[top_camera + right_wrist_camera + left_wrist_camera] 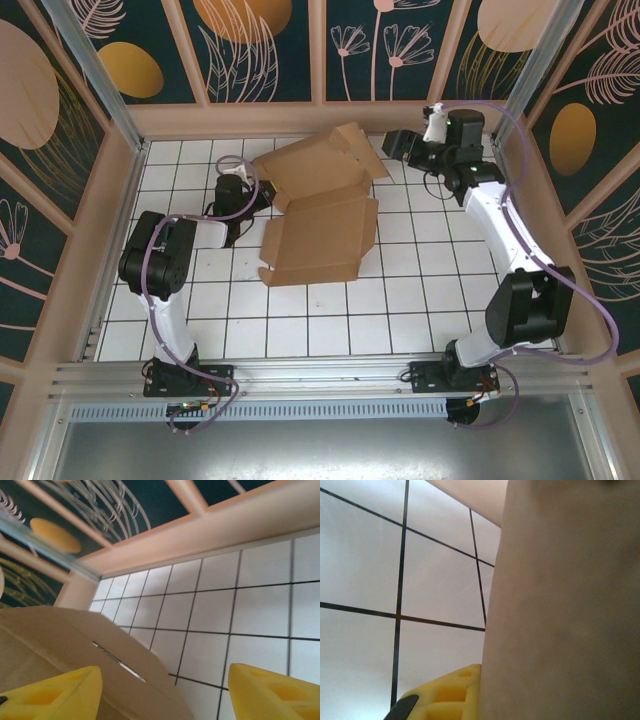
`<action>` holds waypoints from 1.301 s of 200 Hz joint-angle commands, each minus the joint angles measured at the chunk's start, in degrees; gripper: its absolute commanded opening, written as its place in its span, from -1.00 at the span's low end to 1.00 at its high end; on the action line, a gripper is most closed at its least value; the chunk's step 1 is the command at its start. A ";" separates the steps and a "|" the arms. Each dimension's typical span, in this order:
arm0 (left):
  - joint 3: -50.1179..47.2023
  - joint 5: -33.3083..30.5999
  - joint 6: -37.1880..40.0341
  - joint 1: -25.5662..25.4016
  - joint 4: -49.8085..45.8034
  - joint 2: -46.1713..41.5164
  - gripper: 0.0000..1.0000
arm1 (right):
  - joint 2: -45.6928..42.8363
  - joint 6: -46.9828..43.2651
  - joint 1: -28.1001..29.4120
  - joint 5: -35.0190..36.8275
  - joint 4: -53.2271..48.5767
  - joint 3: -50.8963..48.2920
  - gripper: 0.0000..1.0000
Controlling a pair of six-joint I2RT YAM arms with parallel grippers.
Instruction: Fold the paper box
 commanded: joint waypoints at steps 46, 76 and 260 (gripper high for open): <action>5.18 0.69 -1.19 0.13 -7.53 0.71 -1.00 | 0.89 -8.13 8.55 -2.20 0.13 0.70 0.12; 6.21 0.10 -0.79 0.10 -9.88 0.28 -1.00 | 1.85 -10.39 10.60 2.53 -0.92 0.61 0.04; 5.69 3.52 0.60 0.13 -9.88 -0.21 -1.00 | 6.54 -26.01 20.11 36.48 -4.88 4.59 -0.10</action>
